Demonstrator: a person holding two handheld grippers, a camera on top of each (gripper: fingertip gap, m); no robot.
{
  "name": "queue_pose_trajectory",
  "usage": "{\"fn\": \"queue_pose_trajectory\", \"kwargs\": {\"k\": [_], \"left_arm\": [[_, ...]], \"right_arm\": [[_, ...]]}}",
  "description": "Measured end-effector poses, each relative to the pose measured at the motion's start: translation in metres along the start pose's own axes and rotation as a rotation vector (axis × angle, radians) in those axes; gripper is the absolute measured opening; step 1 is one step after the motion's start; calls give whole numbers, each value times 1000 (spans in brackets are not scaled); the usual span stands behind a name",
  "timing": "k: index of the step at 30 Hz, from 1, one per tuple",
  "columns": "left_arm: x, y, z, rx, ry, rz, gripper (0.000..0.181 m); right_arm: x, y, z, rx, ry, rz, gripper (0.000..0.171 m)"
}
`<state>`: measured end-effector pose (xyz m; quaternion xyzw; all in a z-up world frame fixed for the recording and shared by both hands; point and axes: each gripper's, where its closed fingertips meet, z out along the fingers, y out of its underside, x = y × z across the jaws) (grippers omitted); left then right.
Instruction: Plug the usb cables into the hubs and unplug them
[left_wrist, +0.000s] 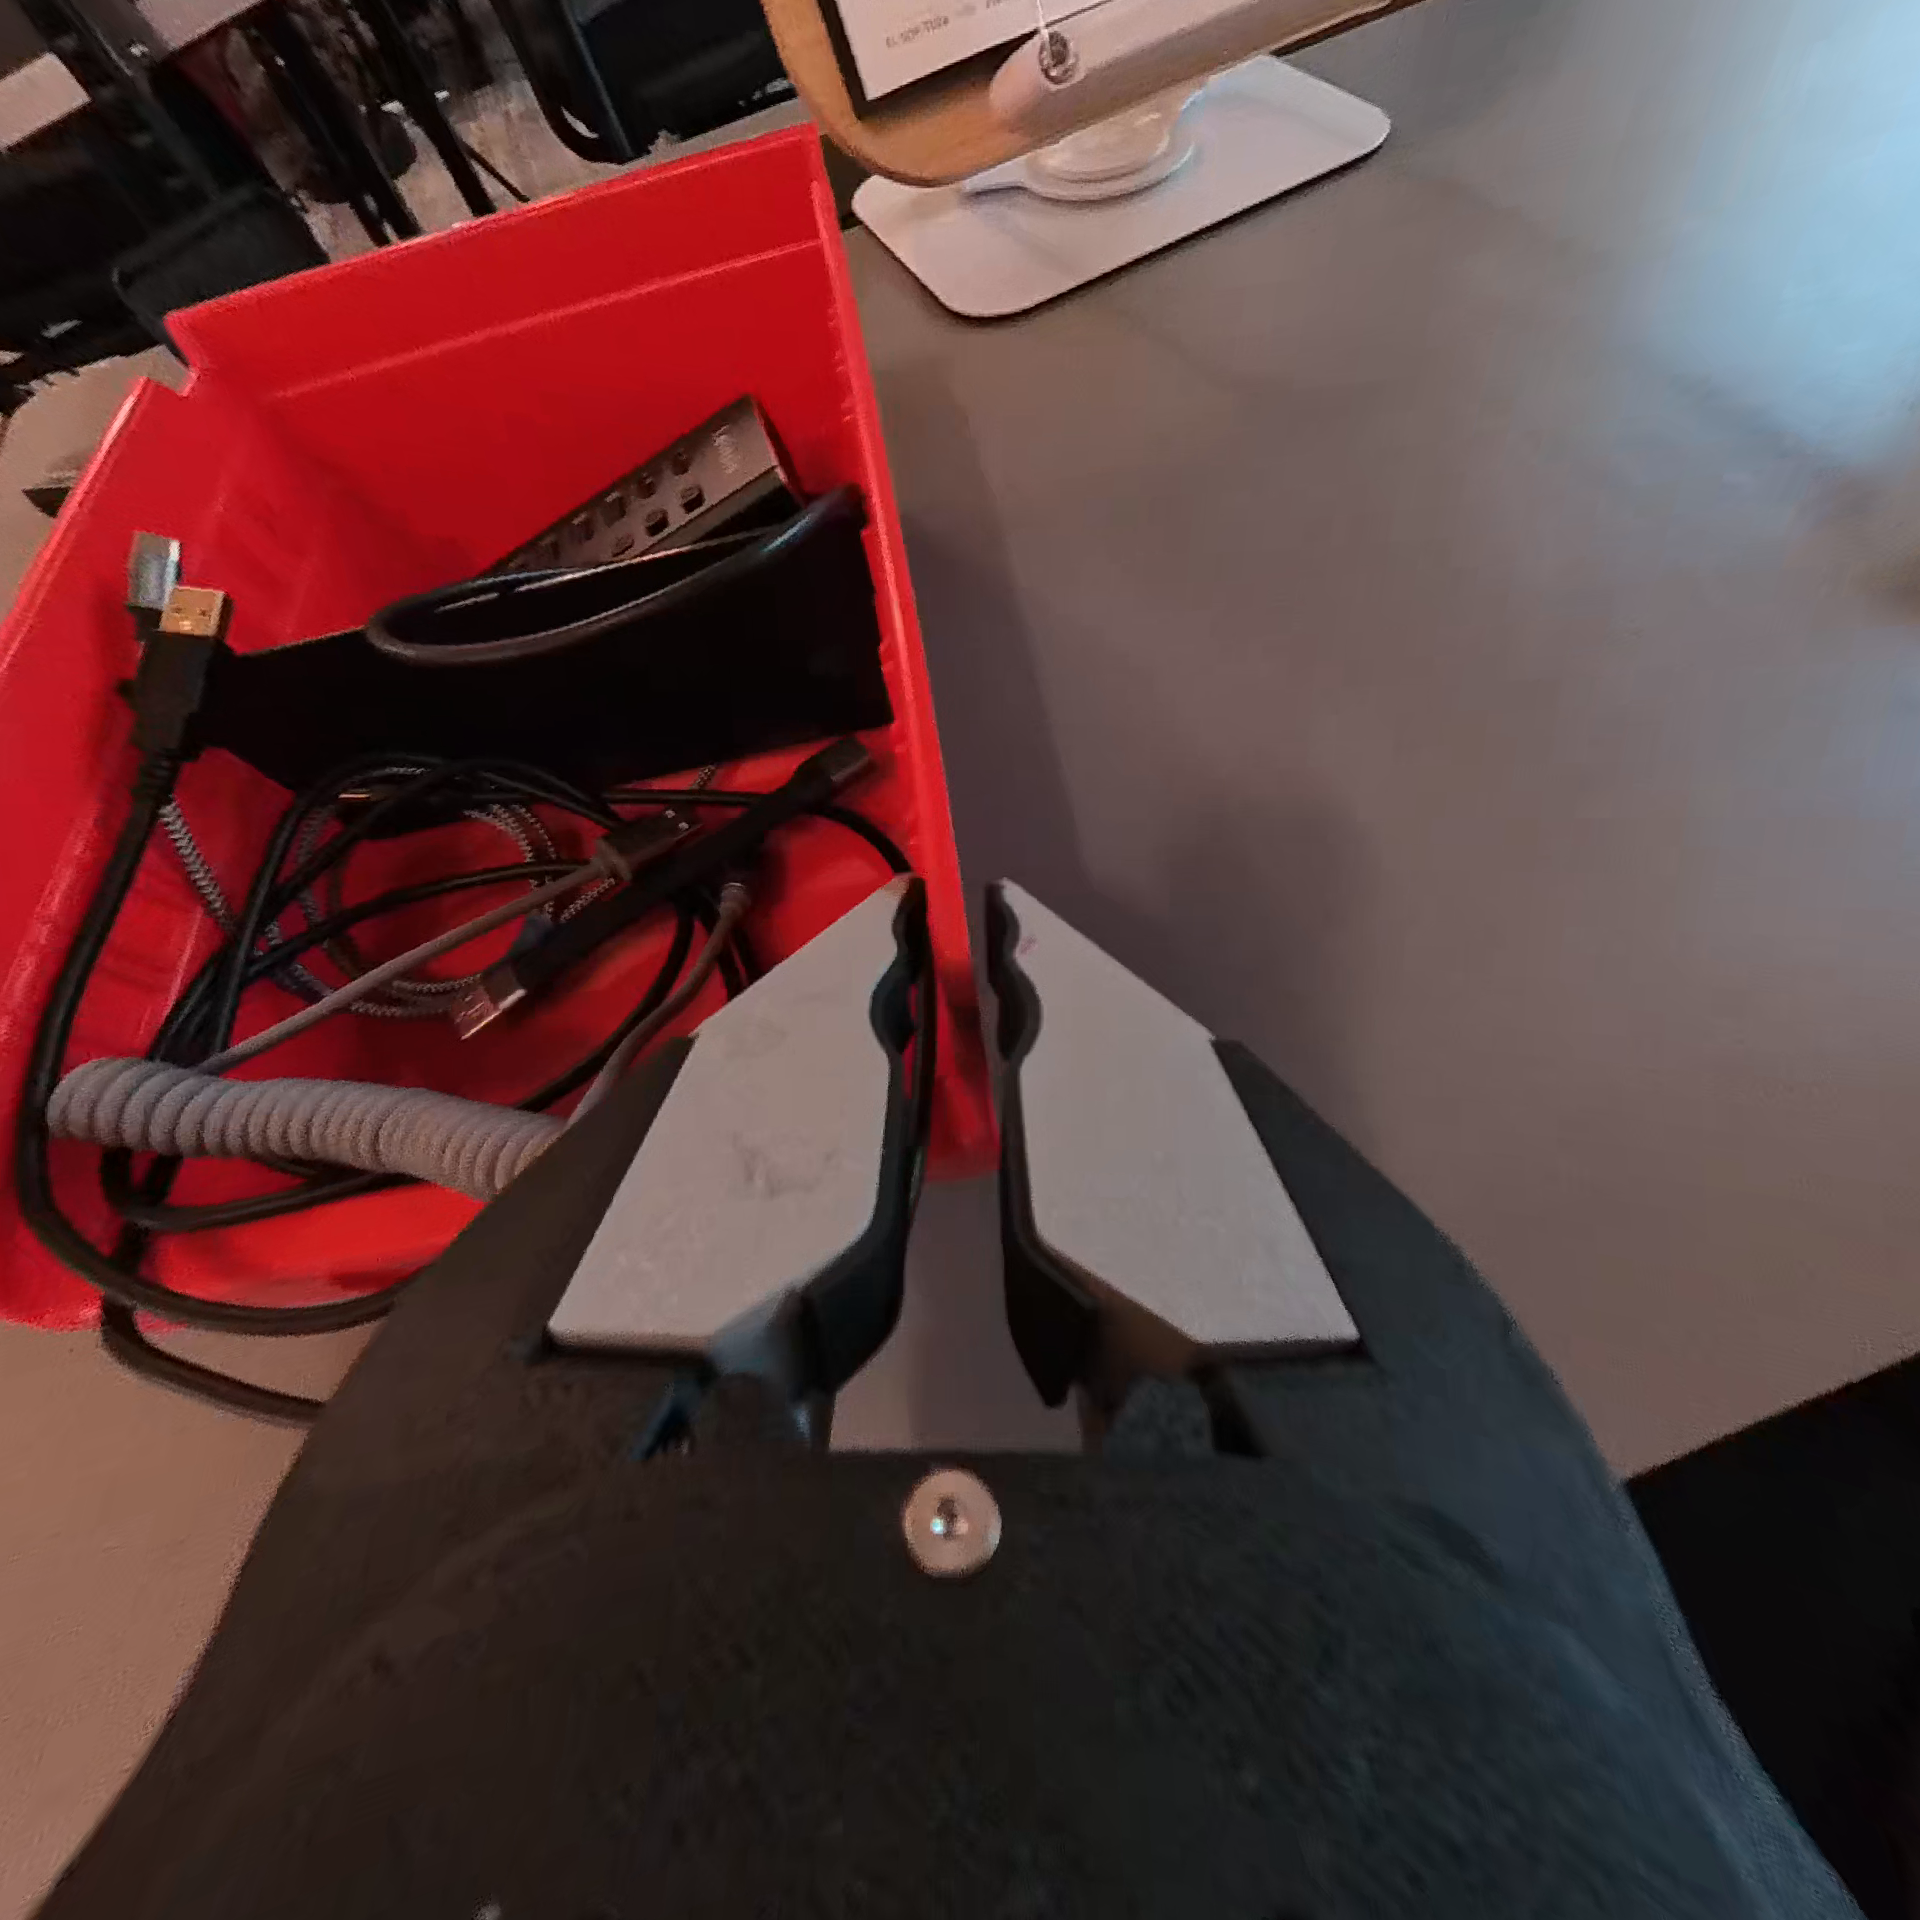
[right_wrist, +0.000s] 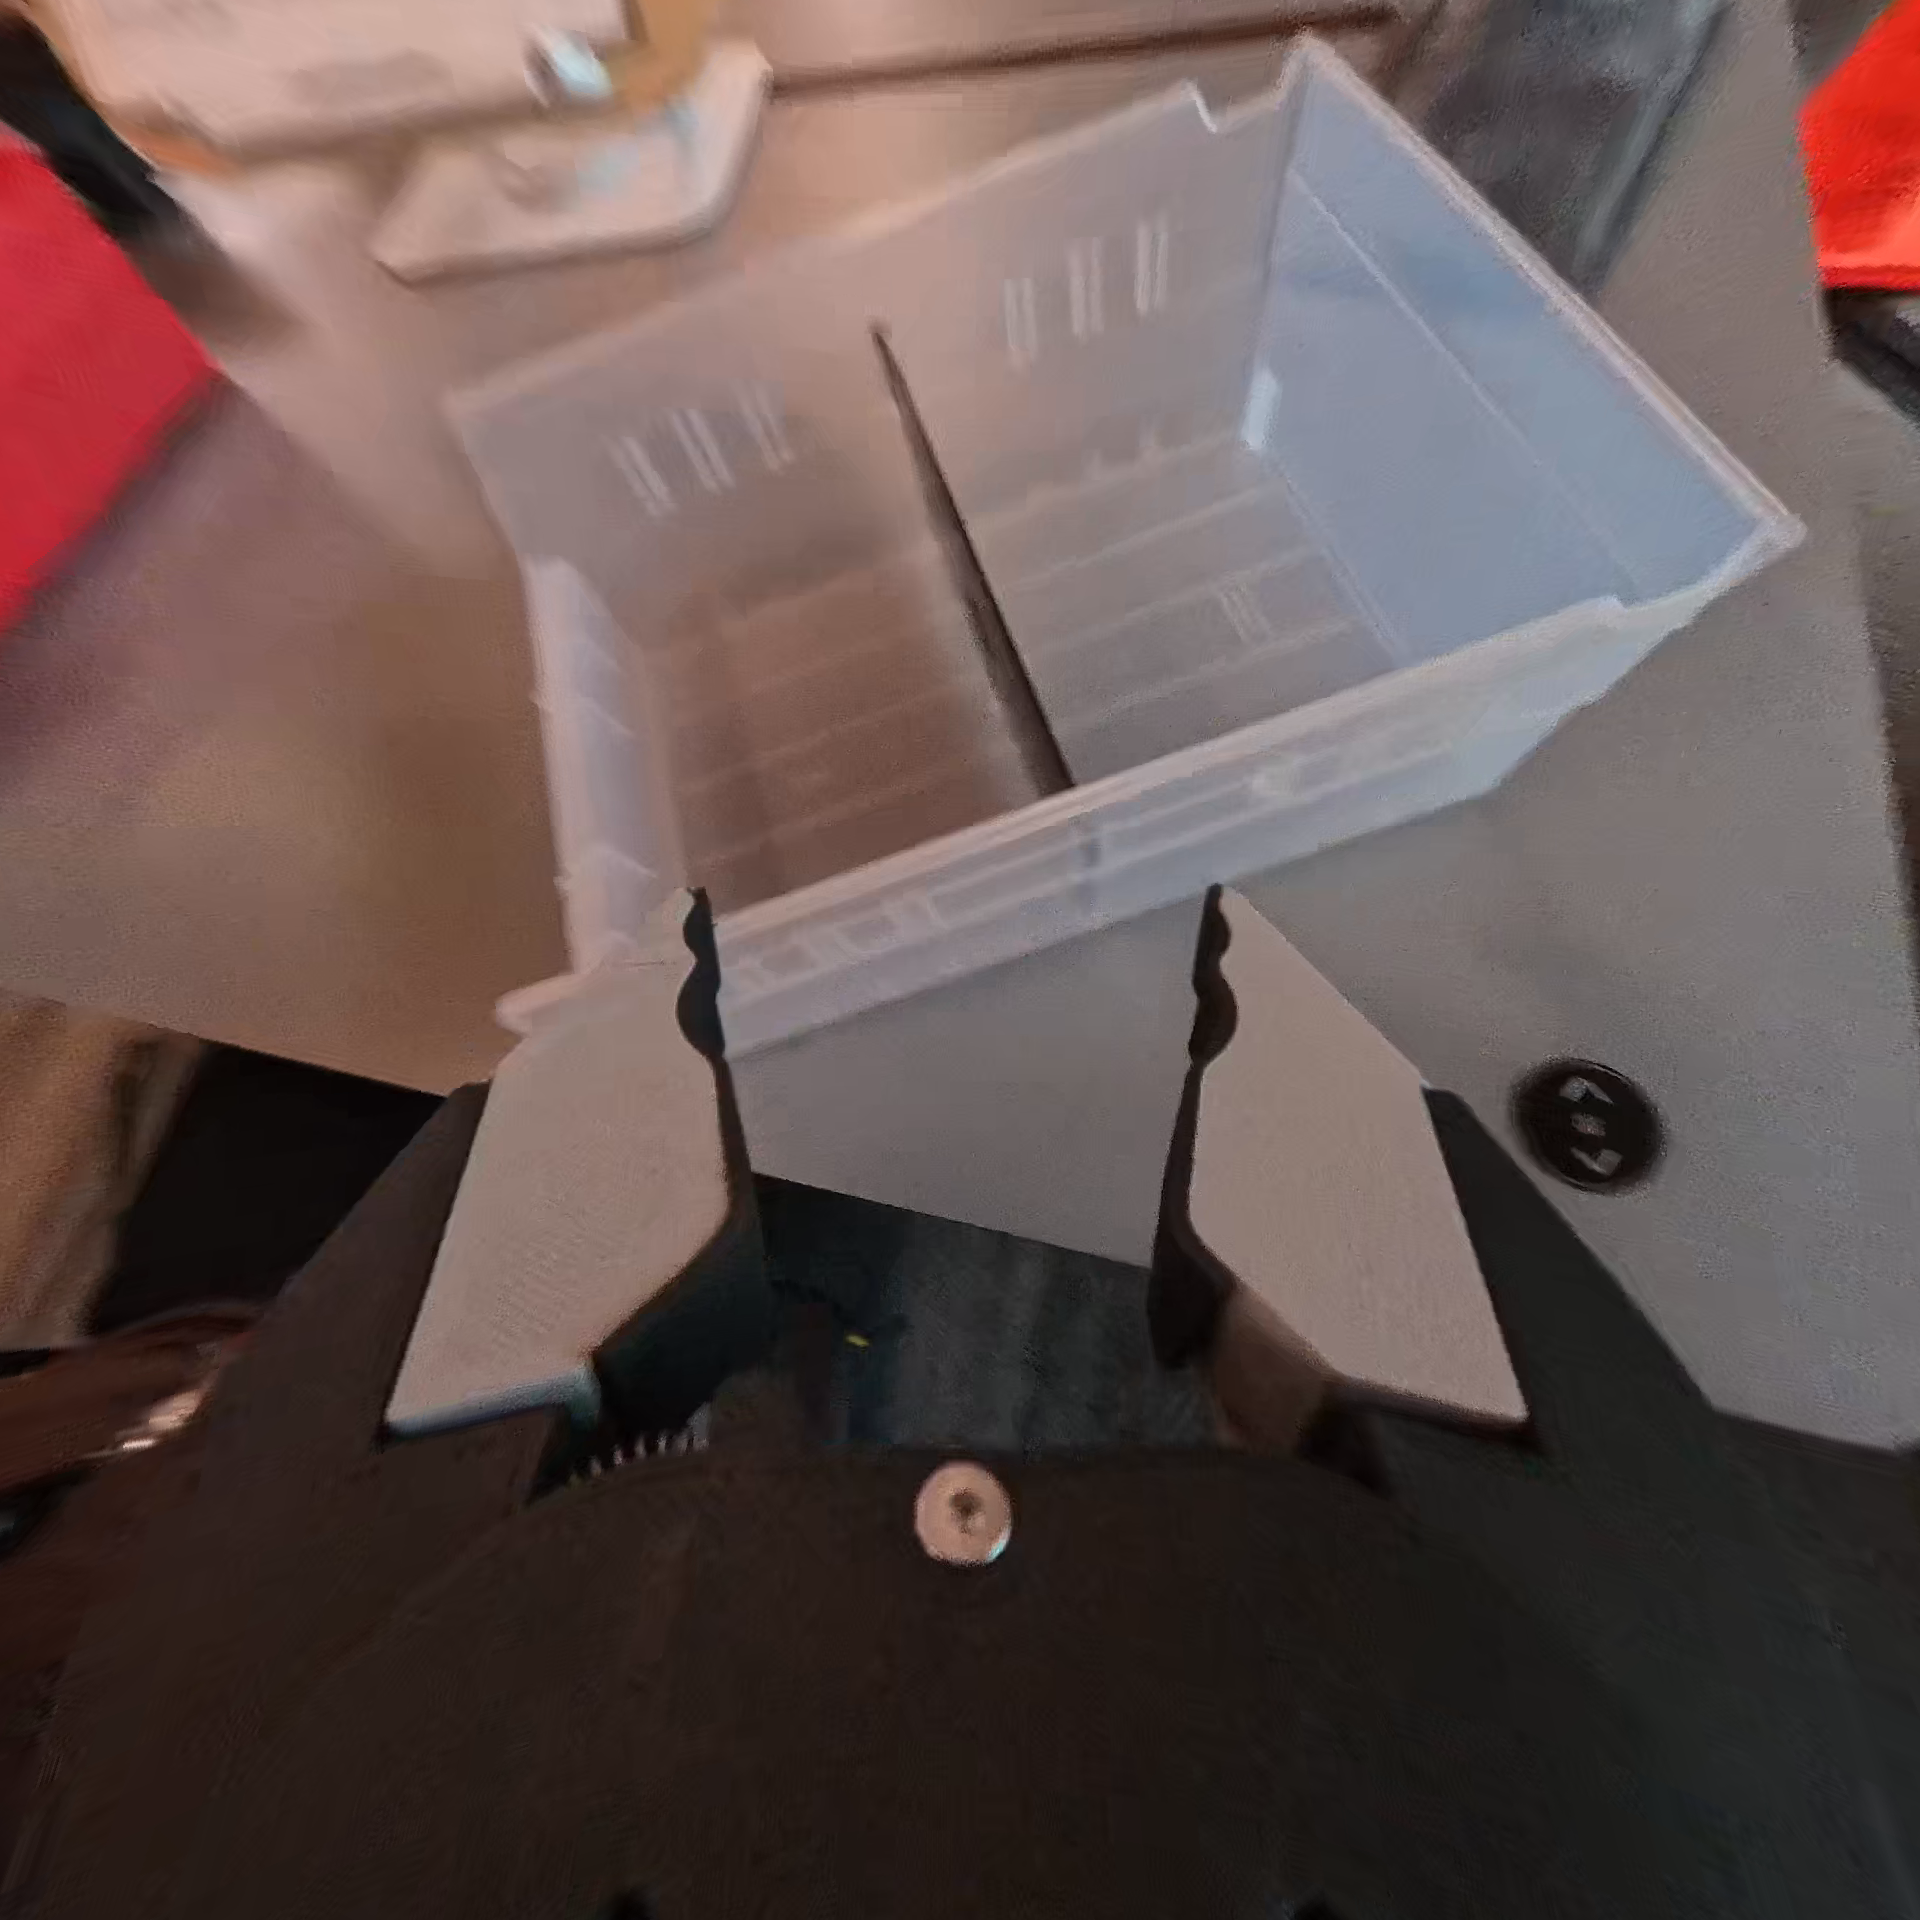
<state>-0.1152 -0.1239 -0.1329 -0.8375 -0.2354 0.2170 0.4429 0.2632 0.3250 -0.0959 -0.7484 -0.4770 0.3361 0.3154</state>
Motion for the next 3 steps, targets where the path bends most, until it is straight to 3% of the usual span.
{"fn": "queue_pose_trajectory", "kwargs": {"k": [3], "left_arm": [[13, -5, 5, 22, 68, -45, 23]], "right_arm": [[-32, -8, -5, 107, -185, 60, 100]]}}
